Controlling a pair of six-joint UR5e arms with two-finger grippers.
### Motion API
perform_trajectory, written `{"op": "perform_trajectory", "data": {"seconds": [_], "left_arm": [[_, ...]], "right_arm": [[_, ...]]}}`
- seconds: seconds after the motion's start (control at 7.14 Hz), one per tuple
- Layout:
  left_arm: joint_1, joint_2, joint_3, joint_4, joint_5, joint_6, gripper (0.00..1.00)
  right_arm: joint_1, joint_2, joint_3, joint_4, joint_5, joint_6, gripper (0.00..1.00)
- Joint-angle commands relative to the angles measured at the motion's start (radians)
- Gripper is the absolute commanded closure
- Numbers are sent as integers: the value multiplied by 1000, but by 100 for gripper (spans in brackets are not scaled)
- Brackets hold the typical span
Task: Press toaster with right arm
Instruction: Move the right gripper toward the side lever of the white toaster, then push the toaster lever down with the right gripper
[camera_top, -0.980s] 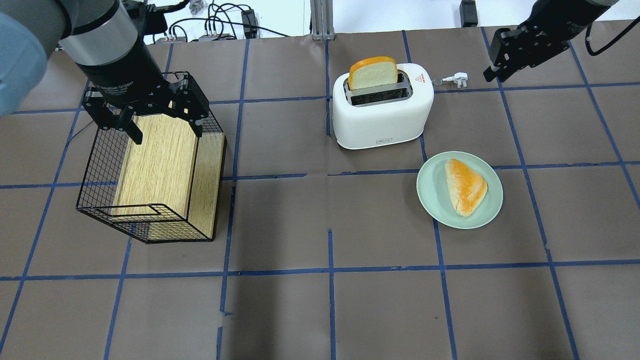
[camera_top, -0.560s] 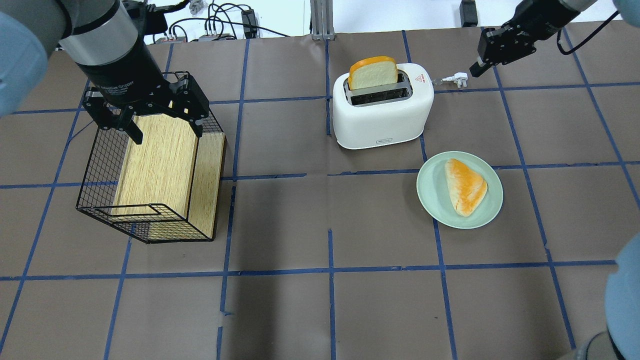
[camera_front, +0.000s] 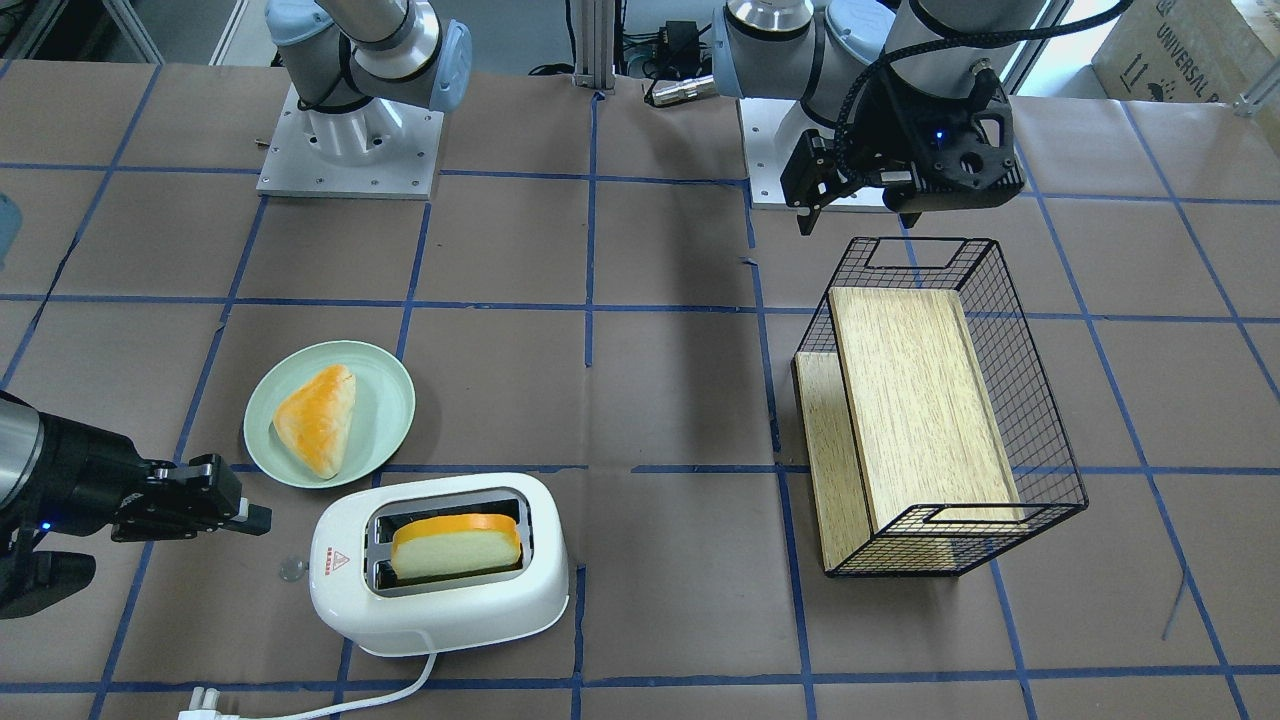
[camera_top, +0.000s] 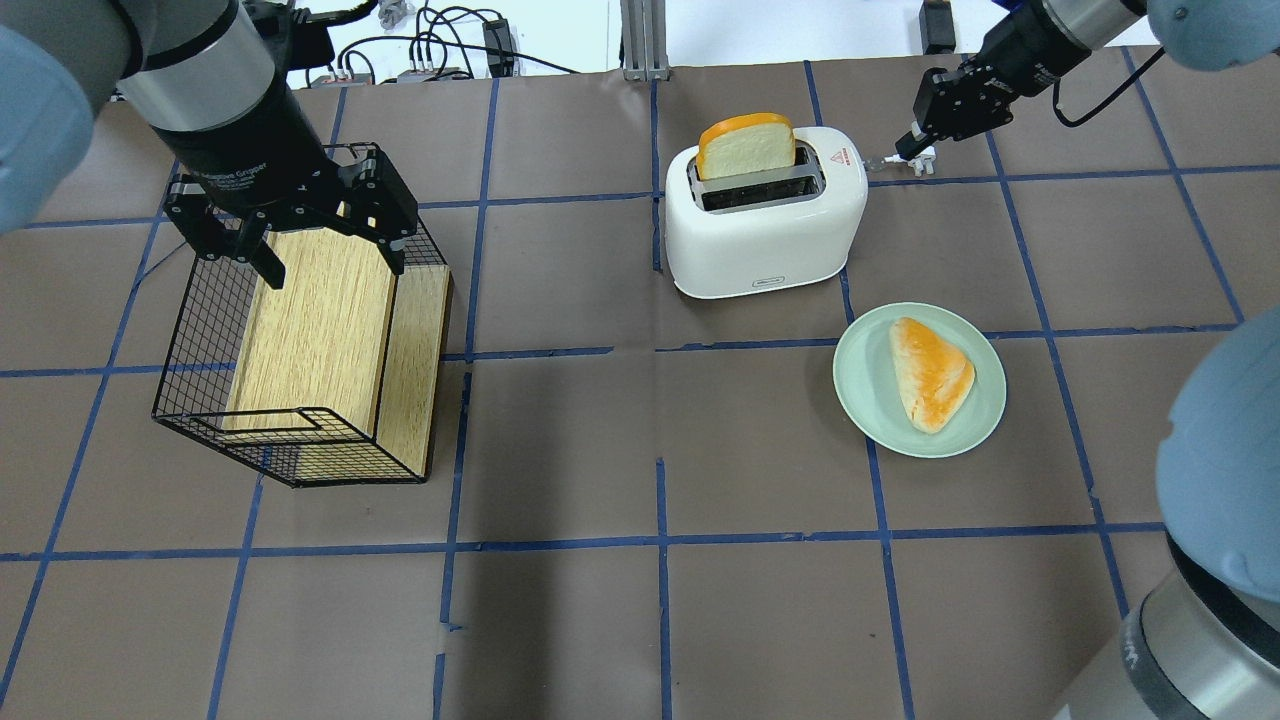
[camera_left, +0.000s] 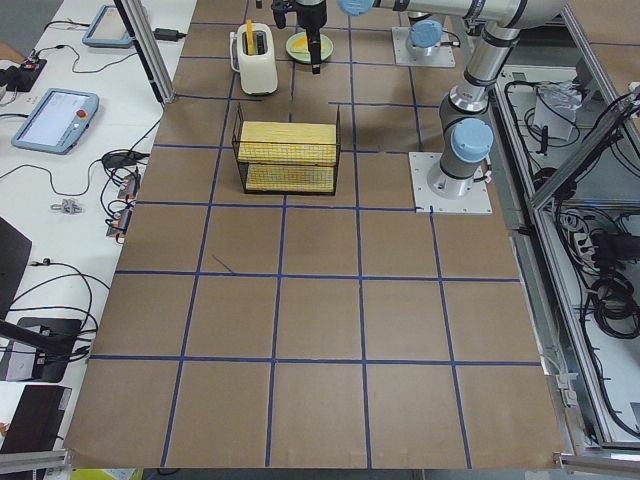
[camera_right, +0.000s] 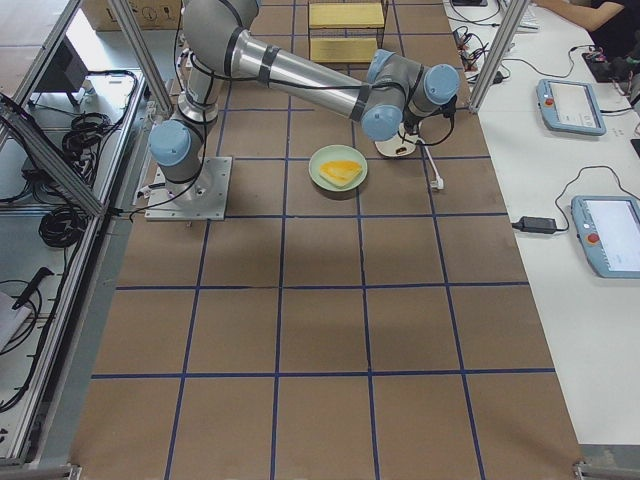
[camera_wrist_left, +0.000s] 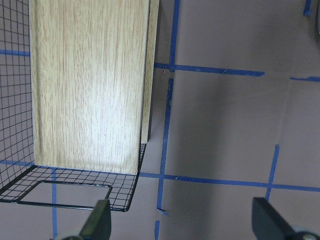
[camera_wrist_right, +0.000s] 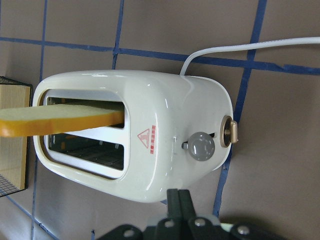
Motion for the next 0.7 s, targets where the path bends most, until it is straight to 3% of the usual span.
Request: {"op": "perform_trajectory", "data": {"seconds": [0.0,0.56], "left_arm": [[0,0,0,0,0,0,0],[0,0,0,0,0,0,0]], "right_arm": [[1,41,-6,-1,36,2,97],[2,71,-6,-15,41,2,97]]}}
